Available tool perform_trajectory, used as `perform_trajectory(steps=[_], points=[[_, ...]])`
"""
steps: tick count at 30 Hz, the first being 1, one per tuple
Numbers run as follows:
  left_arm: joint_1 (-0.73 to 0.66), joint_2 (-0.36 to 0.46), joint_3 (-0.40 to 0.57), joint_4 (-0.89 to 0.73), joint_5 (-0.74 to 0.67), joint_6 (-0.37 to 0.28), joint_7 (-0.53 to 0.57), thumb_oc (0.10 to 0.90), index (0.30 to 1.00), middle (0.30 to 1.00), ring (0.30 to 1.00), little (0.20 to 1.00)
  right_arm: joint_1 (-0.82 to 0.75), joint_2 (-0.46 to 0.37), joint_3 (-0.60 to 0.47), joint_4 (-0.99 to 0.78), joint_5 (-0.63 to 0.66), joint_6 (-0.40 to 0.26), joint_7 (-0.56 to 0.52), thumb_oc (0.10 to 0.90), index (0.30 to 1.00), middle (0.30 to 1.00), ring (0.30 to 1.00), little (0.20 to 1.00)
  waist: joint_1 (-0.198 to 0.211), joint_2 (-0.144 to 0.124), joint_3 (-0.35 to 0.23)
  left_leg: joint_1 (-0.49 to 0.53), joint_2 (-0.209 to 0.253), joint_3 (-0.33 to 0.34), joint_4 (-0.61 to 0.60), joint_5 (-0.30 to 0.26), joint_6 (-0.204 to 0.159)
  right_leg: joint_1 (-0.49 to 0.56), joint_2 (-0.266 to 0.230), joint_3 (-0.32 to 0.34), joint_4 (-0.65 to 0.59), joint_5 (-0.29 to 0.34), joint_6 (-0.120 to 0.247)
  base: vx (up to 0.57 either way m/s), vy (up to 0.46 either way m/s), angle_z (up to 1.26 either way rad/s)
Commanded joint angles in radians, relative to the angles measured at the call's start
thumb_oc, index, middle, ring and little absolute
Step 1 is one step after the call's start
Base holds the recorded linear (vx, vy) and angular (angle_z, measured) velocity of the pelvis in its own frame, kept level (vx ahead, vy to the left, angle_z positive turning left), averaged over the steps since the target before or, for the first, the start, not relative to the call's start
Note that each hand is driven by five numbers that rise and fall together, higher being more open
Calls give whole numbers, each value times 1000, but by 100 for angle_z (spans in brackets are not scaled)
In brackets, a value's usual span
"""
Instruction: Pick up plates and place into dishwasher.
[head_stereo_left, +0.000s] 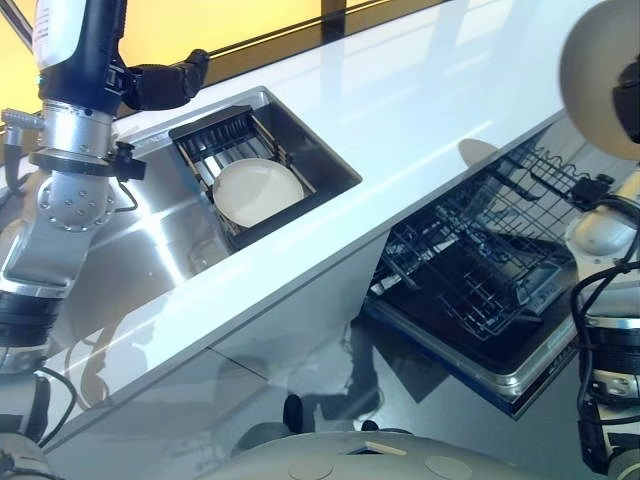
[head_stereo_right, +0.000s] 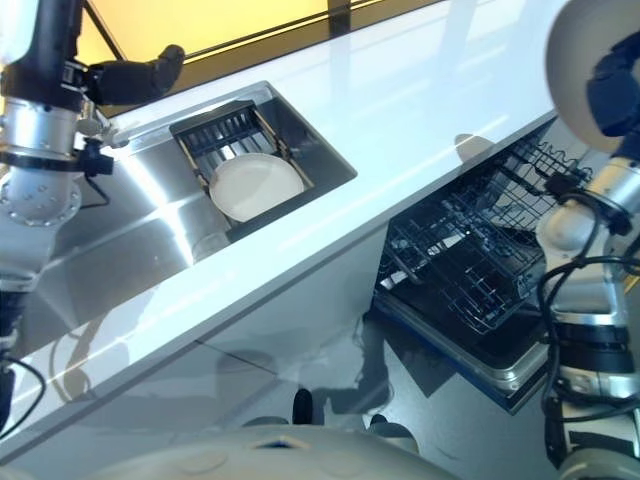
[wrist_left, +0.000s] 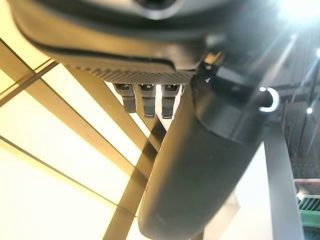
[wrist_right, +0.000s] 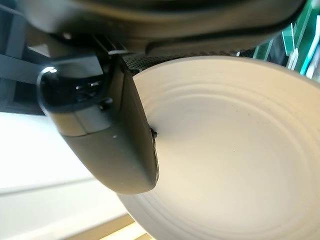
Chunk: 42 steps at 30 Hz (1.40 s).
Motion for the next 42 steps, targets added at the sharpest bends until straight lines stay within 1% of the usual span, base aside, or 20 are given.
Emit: perform_trajectory(steps=[1, 4, 6, 7, 10, 12, 13, 17, 22, 25, 29, 32, 33, 34, 38, 42], points=[[30, 43, 148, 50, -38, -57, 28, 800, 900, 900, 900, 900, 68, -108, -71, -20, -55, -101, 6, 100, 300, 300, 300, 200, -10, 14, -104, 68, -40, -2, 2, -101, 26, -95, 58, 11, 77, 80, 17, -10, 4, -11], [69, 22, 162, 65, -41, -63, -5, 800, 900, 900, 900, 900, 123, -83, -68, -1, -60, -105, 67, 100, 300, 300, 300, 200, -17, 17, -100, 70, -39, 0, 2, -102, 30, -98, 60, 17, 82, 78, 16, -10, 4, -7], [86, 4, 158, 64, -48, -51, -39, 800, 900, 900, 900, 900, 144, -66, -53, 9, -68, -108, 92, 100, 300, 300, 300, 200, -19, 18, -96, 72, -39, 0, 2, -101, 32, -100, 61, 21, 85, 78, 15, -11, -1, -3], [101, -16, 151, 64, -46, -25, -67, 800, 900, 900, 900, 900, 153, -50, -37, 22, -80, -107, 113, 100, 300, 300, 300, 200, -20, 19, -93, 74, -38, 1, 2, -102, 33, -100, 61, 21, 87, 77, 15, -13, -8, -3], [135, -56, 130, 80, -48, -2, -90, 800, 900, 900, 900, 900, 169, -28, -10, 42, -93, -114, 143, 100, 300, 300, 300, 200, -23, 20, -86, 78, -36, 3, 2, -104, 36, -99, 62, 23, 89, 74, 13, -14, -18, -10], [150, -81, 109, 100, -39, 13, -91, 800, 900, 900, 900, 900, 170, -21, 11, 54, -101, -116, 152, 100, 300, 300, 300, 200, -22, 19, -81, 80, -36, 3, 2, -104, 38, -97, 63, 22, 90, 74, 12, -14, -26, -8], [166, -109, 95, 112, -22, 17, -83, 800, 900, 900, 900, 900, 170, -15, 25, 63, -119, -115, 157, 100, 300, 300, 300, 200, -21, 17, -77, 82, -36, 3, 2, -105, 39, -96, 63, 21, 89, 75, 11, 0, 0, 0], [207, -150, 77, 134, 19, 17, -71, 800, 900, 900, 900, 900, 169, -12, 63, 93, -150, -106, 182, 100, 300, 300, 300, 200, -16, 13, -70, 83, -36, 3, 2, -105, 39, -92, 63, 17, 84, 76, 10, -2, -9, -3], [248, -176, 72, 132, 38, 16, -70, 800, 900, 900, 900, 900, 168, -18, 101, 125, -200, -103, 212, 100, 300, 300, 300, 200, -8, 8, -63, 85, -32, 4, 2, -104, 38, -89, 60, 7, 80, 77, 11, 4, -4, 1], [253, -180, 64, 124, 47, 21, -71, 800, 900, 900, 900, 900, 151, -26, 126, 144, -212, -95, 206, 100, 300, 300, 300, 200, 2, 5, -58, 85, -32, 2, 2, -104, 38, -86, 59, 2, 78, 78, 10, 0, 0, 0], [249, -194, 34, 131, 59, 19, -64, 800, 900, 900, 900, 900, 98, -44, 178, 202, -232, -62, 211, 100, 300, 300, 300, 200, 20, -1, -51, 85, -32, -5, 2, -103, 36, -82, 57, -10, 77, 76, 9, 31, -15, 7], [251, -198, 22, 128, 56, 14, -67, 800, 900, 900, 900, 900, 60, -62, 216, 262, -232, -35, 243, 100, 300, 300, 300, 200, 37, -5, -48, 83, -32, -13, 2, -102, 35, -79, 54, -20, 76, 75, 8, 40, -18, 6], [254, -196, 20, 123, 54, 13, -73, 800, 900, 900, 900, 900, 33, -73, 245, 291, -231, -2, 270, 100, 300, 300, 300, 200, 47, -8, -47, 80, -34, -19, 3, -101, 34, -77, 53, -28, 73, 74, 7, 49, -20, 1], [256, -195, 19, 119, 53, 12, -74, 800, 900, 900, 900, 900, 23, -77, 260, 306, -229, 8, 278, 100, 300, 300, 300, 200, 52, -8, -46, 79, -34, -22, 3, -101, 34, -76, 52, -32, 73, 74, 6, 45, -19, 2], [258, -192, 14, 99, 50, 21, -88, 800, 900, 900, 900, 900, -10, -73, 303, 346, -213, 45, 294, 100, 300, 300, 300, 200, 67, -10, -39, 77, -35, -33, 3, -99, 35, -73, 50, -45, 72, 72, 3, 39, -18, 9], [247, -194, 3, 108, 53, 7, -84, 800, 900, 900, 900, 900, -62, -53, 345, 413, -181, 90, 299, 100, 300, 300, 300, 200, 83, -7, -31, 77, -39, -45, 3, -98, 33, -68, 47, -59, 70, 70, 1, 56, -12, 9]])
